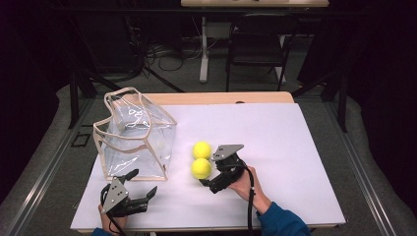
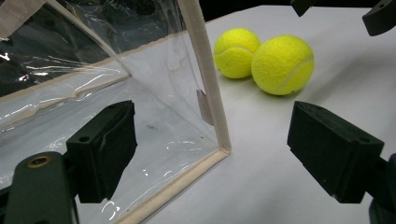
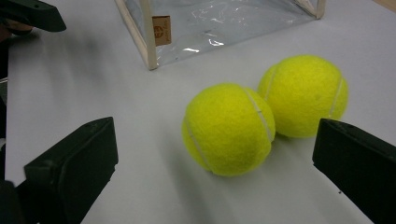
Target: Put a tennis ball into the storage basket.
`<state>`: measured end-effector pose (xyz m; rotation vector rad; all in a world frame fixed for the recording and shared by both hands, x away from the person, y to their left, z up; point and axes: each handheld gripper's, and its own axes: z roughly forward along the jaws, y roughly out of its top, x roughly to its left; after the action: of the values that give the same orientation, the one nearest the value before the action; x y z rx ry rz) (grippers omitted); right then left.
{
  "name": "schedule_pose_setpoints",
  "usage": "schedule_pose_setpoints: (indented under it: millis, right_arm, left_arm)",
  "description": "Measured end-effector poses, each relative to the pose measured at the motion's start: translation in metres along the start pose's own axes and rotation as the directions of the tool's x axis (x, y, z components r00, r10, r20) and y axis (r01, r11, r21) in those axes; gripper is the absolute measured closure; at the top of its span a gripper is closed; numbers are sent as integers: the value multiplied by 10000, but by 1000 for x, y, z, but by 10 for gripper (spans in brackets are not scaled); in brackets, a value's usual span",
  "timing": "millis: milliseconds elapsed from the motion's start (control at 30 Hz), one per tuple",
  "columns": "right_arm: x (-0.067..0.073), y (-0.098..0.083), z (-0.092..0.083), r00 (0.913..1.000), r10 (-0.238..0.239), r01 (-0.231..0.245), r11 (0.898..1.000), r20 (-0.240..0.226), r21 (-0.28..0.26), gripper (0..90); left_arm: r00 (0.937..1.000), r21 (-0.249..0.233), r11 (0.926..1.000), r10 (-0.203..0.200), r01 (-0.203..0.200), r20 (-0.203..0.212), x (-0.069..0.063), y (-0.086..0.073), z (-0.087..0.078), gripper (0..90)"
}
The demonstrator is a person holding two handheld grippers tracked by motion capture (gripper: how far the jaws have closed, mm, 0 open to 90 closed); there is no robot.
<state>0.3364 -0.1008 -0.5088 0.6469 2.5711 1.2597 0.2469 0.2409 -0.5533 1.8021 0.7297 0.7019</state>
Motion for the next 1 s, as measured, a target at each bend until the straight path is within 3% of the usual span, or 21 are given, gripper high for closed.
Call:
schedule_pose_setpoints:
  millis: [233, 767, 1000]
  right_arm:
    - [-2, 3, 9, 10000, 38, -38, 9998, 46, 203, 0]
    - [-4, 1, 33, 9980, 613, -621, 9956, 129, 702, 0]
    - [-8, -2, 41, 9946, 1026, -1039, 9899, 185, 970, 66]
  left_arm:
    - [10000, -19, 10000, -2, 2, -10, 0, 0, 0, 158]
    - [10000, -32, 10000, 33, -33, 4, 0, 0, -1, 158]
    - [10000, -36, 10000, -33, 33, 20, 1, 0, -1, 158]
